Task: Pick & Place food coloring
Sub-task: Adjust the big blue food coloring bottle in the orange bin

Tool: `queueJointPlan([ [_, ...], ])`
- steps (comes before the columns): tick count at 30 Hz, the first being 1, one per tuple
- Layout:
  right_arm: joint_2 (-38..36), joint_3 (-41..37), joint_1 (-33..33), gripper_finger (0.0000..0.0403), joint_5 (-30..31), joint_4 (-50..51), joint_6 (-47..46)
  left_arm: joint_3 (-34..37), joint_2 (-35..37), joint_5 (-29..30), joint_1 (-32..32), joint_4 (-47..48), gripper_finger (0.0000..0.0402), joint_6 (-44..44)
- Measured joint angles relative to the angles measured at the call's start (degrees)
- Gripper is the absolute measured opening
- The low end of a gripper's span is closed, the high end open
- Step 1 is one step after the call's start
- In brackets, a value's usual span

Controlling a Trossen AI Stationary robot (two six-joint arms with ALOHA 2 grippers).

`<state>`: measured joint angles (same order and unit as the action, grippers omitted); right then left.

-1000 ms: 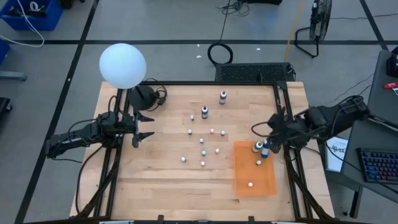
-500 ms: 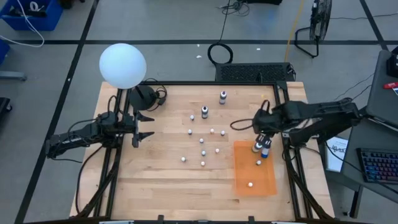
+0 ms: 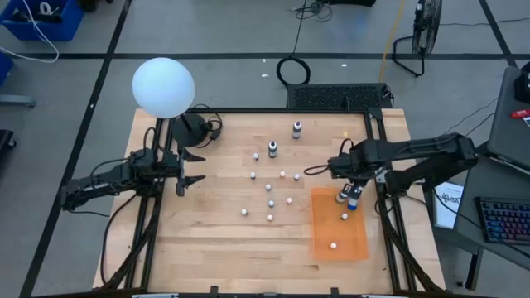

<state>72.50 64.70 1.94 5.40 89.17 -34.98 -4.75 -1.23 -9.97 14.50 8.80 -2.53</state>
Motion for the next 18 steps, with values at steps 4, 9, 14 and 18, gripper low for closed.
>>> queueJointPlan([
  [4, -0.1, -3.3, -0.9, 0.0117, -1.1, 0.0, -3.3, 0.0, 0.0, 0.0, 0.0, 0.0, 0.0299, 0.0],
  [9, -0.1, -5.9, -1.9, 0.0195, -2.7, -0.5, -2.4, 0.0, 0.0, 0.0, 0.0, 0.0, 0.0299, 0.0],
  [14, -0.1, -6.9, -2.4, 0.0231, -4.2, -2.3, -2.2, 0.0, 0.0, 0.0, 0.0, 0.0, 0.0299, 0.0],
  [18, -0.1, -7.0, -2.7, 0.0237, -8.3, -5.5, -2.1, 0.0, 0.0, 0.0, 0.0, 0.0, 0.0299, 0.0],
])
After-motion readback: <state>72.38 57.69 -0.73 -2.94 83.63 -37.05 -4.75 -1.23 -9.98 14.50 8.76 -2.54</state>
